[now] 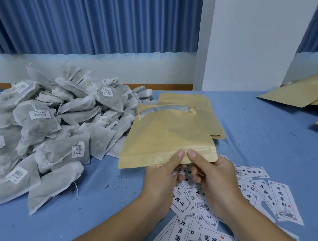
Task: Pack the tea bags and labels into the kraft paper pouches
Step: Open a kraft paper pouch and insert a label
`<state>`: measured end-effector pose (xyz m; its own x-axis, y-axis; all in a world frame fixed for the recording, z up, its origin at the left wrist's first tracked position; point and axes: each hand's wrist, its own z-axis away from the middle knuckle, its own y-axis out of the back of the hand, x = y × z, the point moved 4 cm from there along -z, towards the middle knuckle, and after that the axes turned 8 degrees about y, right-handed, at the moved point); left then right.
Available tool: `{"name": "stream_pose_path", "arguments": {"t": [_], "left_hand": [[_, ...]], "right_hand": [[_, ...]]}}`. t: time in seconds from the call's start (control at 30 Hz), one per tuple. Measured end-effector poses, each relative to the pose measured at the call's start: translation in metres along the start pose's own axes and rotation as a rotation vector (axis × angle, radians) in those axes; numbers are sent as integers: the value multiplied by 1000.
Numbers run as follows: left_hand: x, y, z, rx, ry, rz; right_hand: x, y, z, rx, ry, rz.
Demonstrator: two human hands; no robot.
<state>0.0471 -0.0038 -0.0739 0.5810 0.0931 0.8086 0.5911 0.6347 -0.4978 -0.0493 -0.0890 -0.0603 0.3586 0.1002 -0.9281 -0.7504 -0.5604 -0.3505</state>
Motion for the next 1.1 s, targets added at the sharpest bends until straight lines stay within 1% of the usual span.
{"name": "stream_pose_path", "arguments": {"t": [0.07, 0.13, 0.3, 0.57, 0.77, 0.93, 1.1], "left_hand": [[0, -2, 1, -4, -8, -13], [1, -1, 1, 25, -31, 0], [2, -3, 2, 41, -56, -11], [3, -1, 3, 54, 35, -63], [7, -2, 1, 27, -44, -53], [6, 0, 1, 27, -55, -9], [16, -1, 3, -54, -146, -5]], "right_hand": [[1, -3, 1, -14, 0, 11], [-1, -2, 1, 12, 21, 23], [-2, -1, 1, 50, 20, -37], [0, -2, 2, 48, 27, 13], [0, -6, 3, 40, 0, -66], [-4, -3, 1, 23, 4, -84], [-9, -3, -1, -45, 17, -162]]}}
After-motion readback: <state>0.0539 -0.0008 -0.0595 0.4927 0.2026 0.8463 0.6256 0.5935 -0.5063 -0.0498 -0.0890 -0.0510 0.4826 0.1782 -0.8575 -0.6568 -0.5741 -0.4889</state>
